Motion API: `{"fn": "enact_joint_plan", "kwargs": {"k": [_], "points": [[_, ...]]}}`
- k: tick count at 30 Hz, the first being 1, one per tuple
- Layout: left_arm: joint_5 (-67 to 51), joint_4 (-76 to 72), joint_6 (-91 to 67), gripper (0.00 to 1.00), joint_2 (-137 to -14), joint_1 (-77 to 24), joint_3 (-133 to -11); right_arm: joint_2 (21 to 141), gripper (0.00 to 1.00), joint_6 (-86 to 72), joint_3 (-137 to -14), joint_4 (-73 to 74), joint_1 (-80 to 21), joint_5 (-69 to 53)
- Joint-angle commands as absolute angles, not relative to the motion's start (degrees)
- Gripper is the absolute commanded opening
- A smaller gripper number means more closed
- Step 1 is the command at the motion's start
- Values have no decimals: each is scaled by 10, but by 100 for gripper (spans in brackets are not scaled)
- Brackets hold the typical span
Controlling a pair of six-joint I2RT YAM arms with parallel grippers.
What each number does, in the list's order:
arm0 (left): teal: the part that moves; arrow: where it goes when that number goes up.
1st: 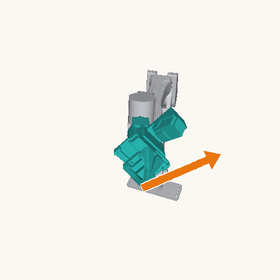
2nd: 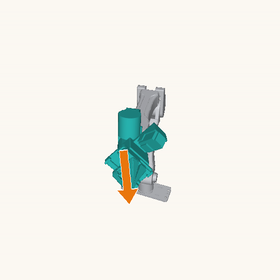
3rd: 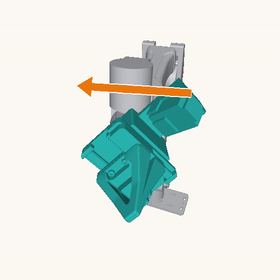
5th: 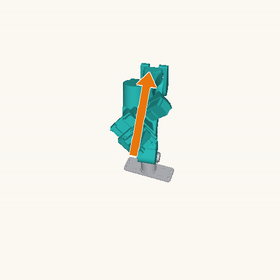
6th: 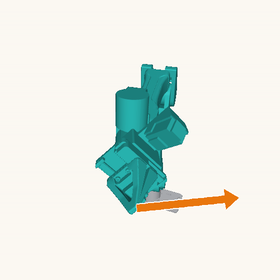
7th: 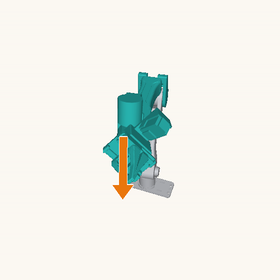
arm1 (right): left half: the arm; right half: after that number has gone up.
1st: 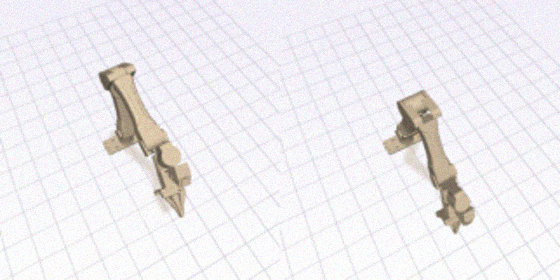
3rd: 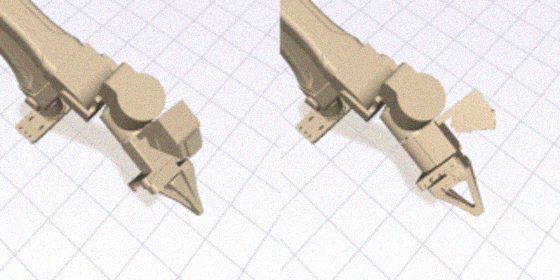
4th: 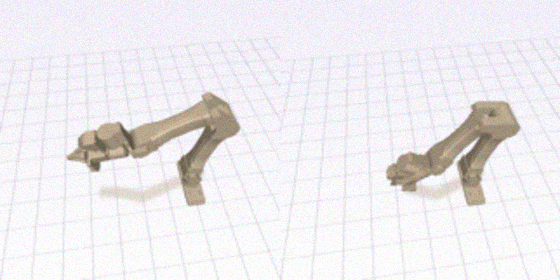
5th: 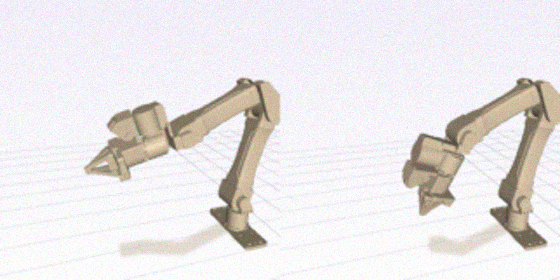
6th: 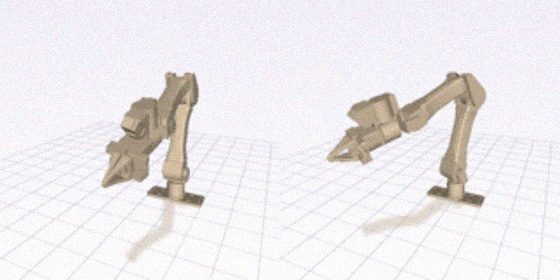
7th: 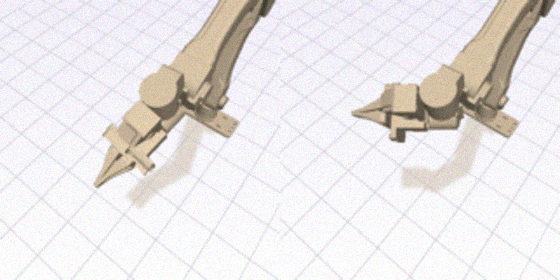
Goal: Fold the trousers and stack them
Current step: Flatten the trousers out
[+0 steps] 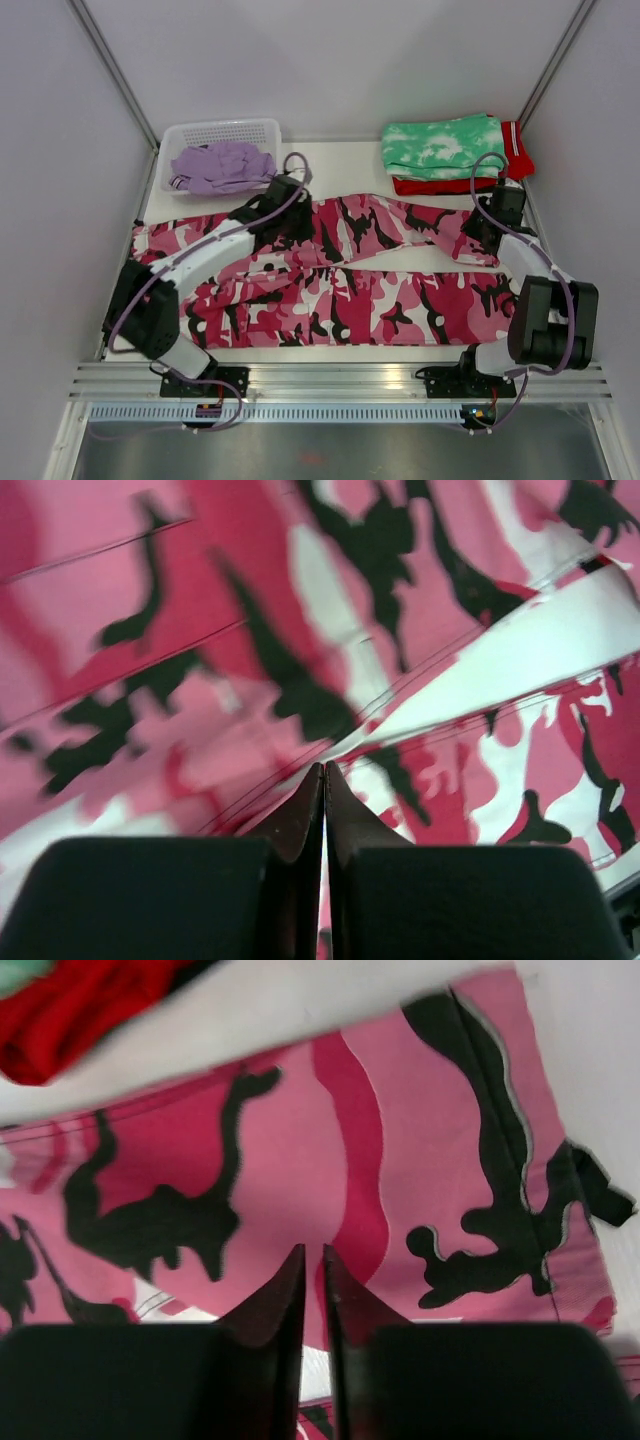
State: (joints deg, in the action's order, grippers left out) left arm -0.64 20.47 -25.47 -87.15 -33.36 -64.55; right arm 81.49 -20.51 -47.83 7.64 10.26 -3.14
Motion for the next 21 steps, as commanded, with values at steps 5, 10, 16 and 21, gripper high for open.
{"fn": "enact_joint_plan", "kwargs": {"k": [5, 10, 16, 21], "points": [[39, 176, -280, 2, -1084, -409, -829, 895, 0, -253, -474, 4, 102, 18], [51, 208, -304, 2, -1192, -439, -917, 956, 0, -264, -485, -40, 102, 59], [81, 271, -329, 2, -1250, -452, -941, 1011, 0, -260, -540, -26, 105, 90], [84, 287, -320, 2, -1245, -458, -900, 1036, 0, -267, -562, -32, 111, 119]]}}
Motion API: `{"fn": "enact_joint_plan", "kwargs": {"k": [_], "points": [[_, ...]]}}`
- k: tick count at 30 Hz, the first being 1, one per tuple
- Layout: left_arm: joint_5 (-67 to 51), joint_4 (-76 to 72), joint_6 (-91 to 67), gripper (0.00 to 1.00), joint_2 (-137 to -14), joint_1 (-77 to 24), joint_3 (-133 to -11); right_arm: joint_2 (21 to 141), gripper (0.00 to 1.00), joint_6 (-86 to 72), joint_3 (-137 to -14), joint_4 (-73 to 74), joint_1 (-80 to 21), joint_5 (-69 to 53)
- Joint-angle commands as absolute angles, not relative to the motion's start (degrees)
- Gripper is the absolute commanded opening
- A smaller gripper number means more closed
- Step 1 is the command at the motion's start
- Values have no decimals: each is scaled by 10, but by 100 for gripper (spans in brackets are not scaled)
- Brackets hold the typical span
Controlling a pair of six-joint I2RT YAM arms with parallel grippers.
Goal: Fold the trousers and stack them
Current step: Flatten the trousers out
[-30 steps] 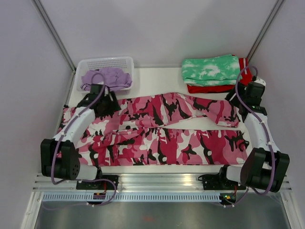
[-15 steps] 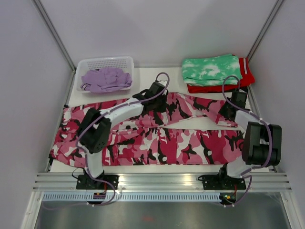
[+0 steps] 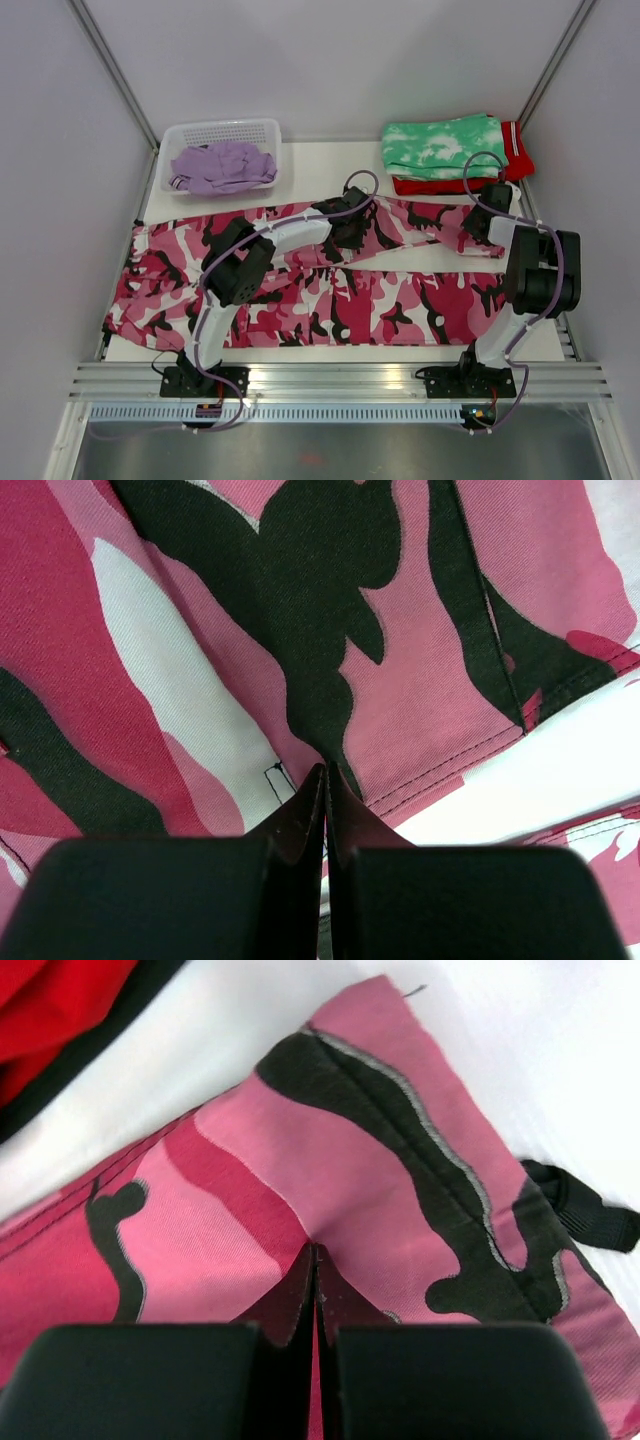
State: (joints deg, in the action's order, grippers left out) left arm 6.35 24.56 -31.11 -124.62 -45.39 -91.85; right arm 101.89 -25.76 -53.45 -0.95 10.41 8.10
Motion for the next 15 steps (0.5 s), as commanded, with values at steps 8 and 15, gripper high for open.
{"fn": "enact_joint_plan", "kwargs": {"k": [8, 15], "points": [[57, 301, -317, 2, -1190, -461, -775, 1056, 0, -283, -606, -14, 120, 120], [11, 258, -308, 2, -1083, -461, -681, 1059, 0, -265, -615, 17, 127, 130]]}}
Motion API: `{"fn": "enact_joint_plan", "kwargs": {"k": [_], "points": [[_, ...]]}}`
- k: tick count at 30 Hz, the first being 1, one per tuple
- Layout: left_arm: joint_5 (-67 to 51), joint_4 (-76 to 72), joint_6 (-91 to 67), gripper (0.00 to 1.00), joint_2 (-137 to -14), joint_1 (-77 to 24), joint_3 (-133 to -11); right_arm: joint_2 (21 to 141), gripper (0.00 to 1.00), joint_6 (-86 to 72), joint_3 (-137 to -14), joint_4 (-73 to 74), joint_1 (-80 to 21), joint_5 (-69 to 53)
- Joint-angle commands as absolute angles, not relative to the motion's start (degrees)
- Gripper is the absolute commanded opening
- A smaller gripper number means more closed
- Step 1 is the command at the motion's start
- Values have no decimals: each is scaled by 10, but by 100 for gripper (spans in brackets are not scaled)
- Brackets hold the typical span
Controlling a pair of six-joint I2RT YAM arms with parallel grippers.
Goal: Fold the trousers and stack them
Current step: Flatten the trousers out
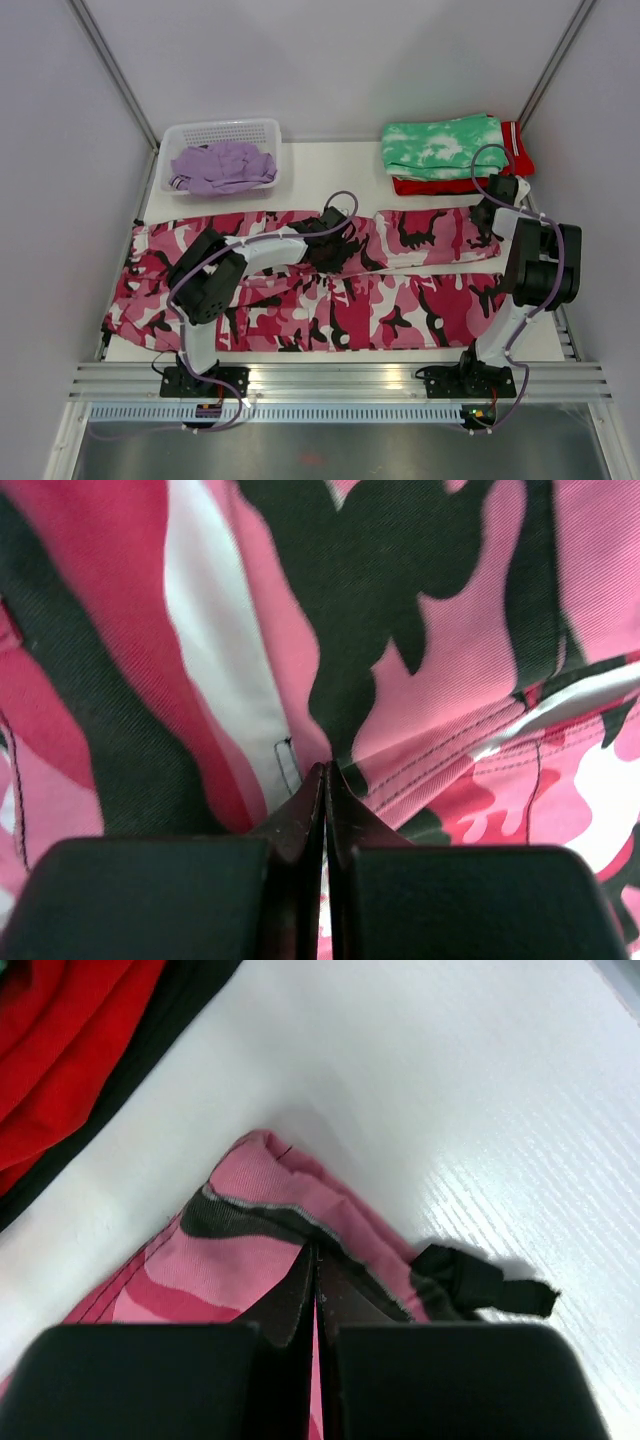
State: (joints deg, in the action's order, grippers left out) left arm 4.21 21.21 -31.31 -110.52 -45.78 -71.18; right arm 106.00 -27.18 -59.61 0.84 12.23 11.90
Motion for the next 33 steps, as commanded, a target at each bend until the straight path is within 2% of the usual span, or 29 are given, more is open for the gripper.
{"fn": "enact_joint_plan", "kwargs": {"k": [1, 4, 6, 7, 8, 9, 12, 13, 14, 16, 19, 20, 22, 26, 30, 32, 33], "points": [[5, 258, -307, 2, -1078, -462, -686, 1053, 0, -260, -613, 14, 127, 123], [3, 265, -301, 3, -1056, -467, -716, 1005, 0, -244, -608, 29, 127, 106], [3, 278, -299, 18, -1043, -469, -740, 952, 0, -225, -609, 40, 127, 98], [3, 286, -301, 29, -1027, -469, -764, 932, 2, -220, -613, 65, 127, 89], [10, 295, -302, 48, -1016, -468, -775, 893, 4, -215, -622, 79, 127, 82], [27, 320, -306, 53, -1004, -468, -784, 874, 7, -208, -627, 94, 127, 70], [139, 357, -329, 58, -941, -459, -801, 789, 28, -209, -604, 106, 126, -30], [190, 384, -350, 60, -924, -435, -798, 767, 50, -216, -589, 81, 125, -73], [203, 396, -362, 62, -889, -417, -794, 737, 61, -225, -558, 73, 115, -156], [174, 401, -395, 67, -851, -323, -751, 709, 79, -251, -534, 86, 88, -202], [75, 372, -429, 70, -774, -171, -645, 680, 82, -257, -489, 142, -3, -144], [64, 361, -431, 74, -751, -145, -614, 657, 82, -268, -456, 154, -37, -102], [71, 350, -439, 88, -679, -100, -536, 613, 82, -301, -416, 181, -41, -76], [91, 335, -449, 99, -597, -77, -444, 538, 82, -354, -304, 196, -41, -36], [55, 315, -472, 96, -610, -71, -397, 538, 83, -374, -258, 189, -40, -18], [35, 292, -482, 86, -639, -71, -383, 576, 83, -375, -261, 189, -40, 0], [20, 272, -483, 78, -649, -71, -372, 590, 84, -382, -265, 190, -41, 18]]}}
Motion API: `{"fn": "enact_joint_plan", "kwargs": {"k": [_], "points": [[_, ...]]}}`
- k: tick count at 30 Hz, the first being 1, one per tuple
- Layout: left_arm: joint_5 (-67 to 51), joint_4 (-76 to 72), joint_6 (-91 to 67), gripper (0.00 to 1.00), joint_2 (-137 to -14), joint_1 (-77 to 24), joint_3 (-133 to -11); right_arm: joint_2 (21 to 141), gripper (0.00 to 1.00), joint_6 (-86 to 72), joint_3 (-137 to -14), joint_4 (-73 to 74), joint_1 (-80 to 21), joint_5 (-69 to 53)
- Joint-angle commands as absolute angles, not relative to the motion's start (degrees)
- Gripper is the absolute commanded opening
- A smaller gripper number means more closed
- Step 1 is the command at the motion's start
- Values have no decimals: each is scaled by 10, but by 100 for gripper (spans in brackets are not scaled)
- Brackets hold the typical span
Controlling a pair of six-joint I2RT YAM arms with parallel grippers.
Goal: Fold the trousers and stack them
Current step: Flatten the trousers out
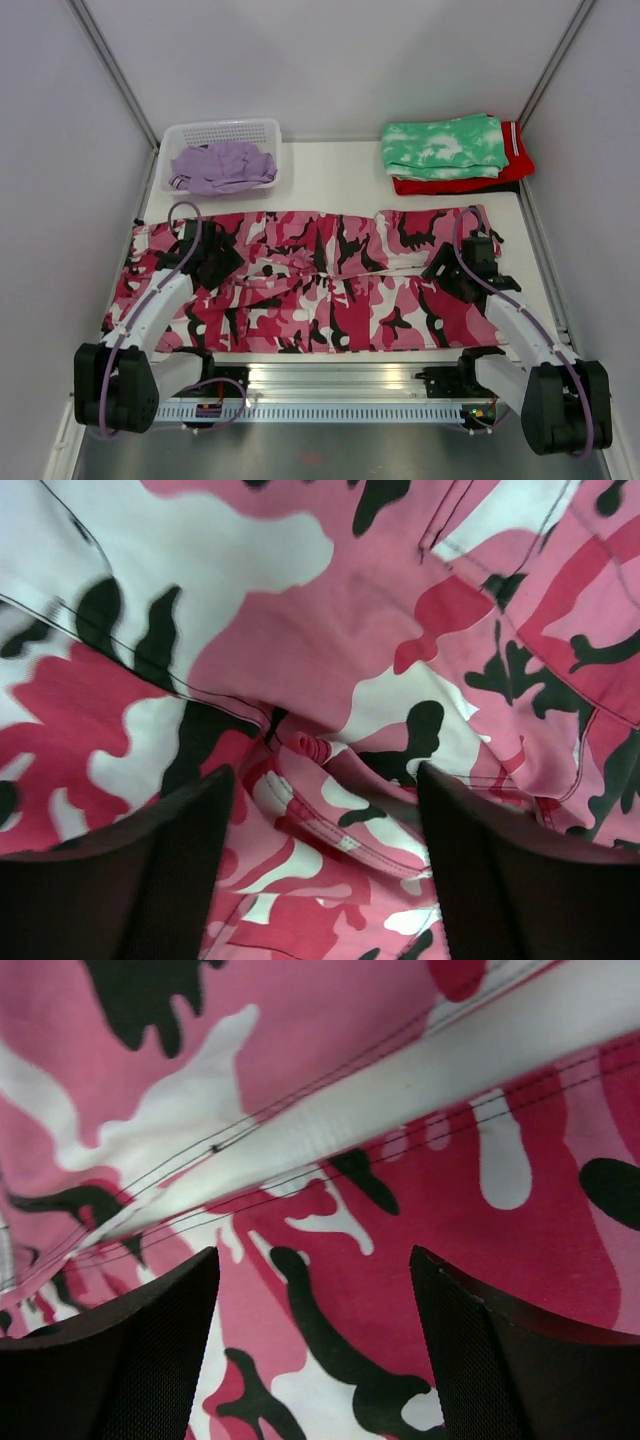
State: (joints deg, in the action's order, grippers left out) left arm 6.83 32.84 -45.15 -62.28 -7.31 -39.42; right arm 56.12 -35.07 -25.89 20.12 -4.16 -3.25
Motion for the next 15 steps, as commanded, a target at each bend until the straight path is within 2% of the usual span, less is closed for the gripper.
{"fn": "enact_joint_plan", "kwargs": {"k": [1, 2, 4, 6, 9, 15], "points": [[12, 260, -483, 70, -659, -72, -367, 606, 83, -385, -269, 185, -40, 29], [5, 245, -483, 58, -672, -73, -360, 640, 84, -388, -280, 185, -40, 47], [12, 200, -483, 50, -678, -92, -338, 686, 84, -390, -298, 194, -40, 68], [59, 189, -492, 49, -688, -119, -329, 710, 84, -401, -319, 205, -40, 120], [92, 197, -514, 50, -714, -167, -336, 729, 91, -438, -330, 221, -40, 167], [113, 206, -536, 52, -737, -214, -344, 713, 92, -549, -302, 177, -40, 226]]}}
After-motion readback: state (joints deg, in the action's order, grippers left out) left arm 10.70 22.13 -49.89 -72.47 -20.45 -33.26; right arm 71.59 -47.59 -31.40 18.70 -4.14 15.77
